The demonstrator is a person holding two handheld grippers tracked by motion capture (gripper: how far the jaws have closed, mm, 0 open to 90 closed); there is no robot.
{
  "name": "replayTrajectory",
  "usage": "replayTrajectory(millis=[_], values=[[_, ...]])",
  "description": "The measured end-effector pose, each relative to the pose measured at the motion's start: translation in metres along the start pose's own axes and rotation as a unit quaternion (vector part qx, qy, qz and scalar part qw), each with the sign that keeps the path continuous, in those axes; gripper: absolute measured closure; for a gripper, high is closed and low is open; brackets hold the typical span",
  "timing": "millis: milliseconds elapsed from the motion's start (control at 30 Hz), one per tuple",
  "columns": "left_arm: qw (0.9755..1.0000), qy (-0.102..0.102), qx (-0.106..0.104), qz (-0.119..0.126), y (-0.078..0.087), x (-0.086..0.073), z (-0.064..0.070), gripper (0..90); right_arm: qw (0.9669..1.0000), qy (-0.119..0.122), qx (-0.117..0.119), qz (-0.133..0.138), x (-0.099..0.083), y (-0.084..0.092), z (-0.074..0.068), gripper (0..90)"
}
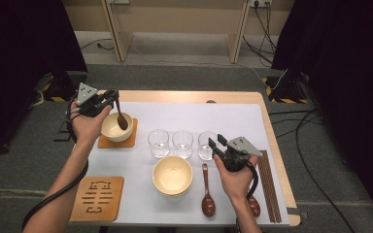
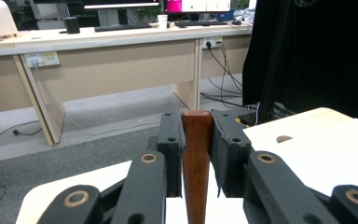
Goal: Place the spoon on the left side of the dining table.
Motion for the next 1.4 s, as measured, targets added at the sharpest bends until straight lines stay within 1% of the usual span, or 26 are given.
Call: replayTrajectory(millis=[367,767,967,1167,1267,1333,1400], values=[[0.9997,0.012,0.006,-0.019,-0.008,-0.013,-0.004,74.6,1.0000,0.000,-0.001,0.002,0.001,0.001,0.001,60.7],[0.9988,0.030,0.014,-0.036,-0.019,-0.028,-0.009,74.5,1.0000,-0.002,-0.001,0.004,0.002,0.002,0.002,60.5],[0.9985,0.037,0.017,-0.037,-0.024,-0.029,-0.012,74.4,1.0000,-0.003,-0.002,0.005,0.003,0.003,0.003,60.4],[0.9978,0.046,0.020,-0.044,-0.033,-0.030,-0.015,74.3,1.0000,-0.004,-0.002,0.007,0.004,0.004,0.003,60.2],[0.9967,0.059,0.027,-0.049,-0.038,-0.031,-0.017,74.4,1.0000,-0.004,-0.002,0.007,0.004,0.003,0.004,60.2],[0.9949,0.074,0.034,-0.059,-0.042,-0.033,-0.020,74.4,1.0000,-0.005,-0.002,0.007,0.004,0.003,0.004,60.2],[0.9936,0.082,0.043,-0.066,-0.045,-0.035,-0.023,74.4,1.0000,-0.005,-0.002,0.007,0.004,0.003,0.005,60.2]])
Point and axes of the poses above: each handheld gripper's, and its own axes: y roughly backward along the jaws, x roughly out of its top, z roughly to its right, the point moved 8 cm from there along -y, roughly forward along the jaws, and after that the axes turned 10 degrees about -y, right-handed, at the moved point
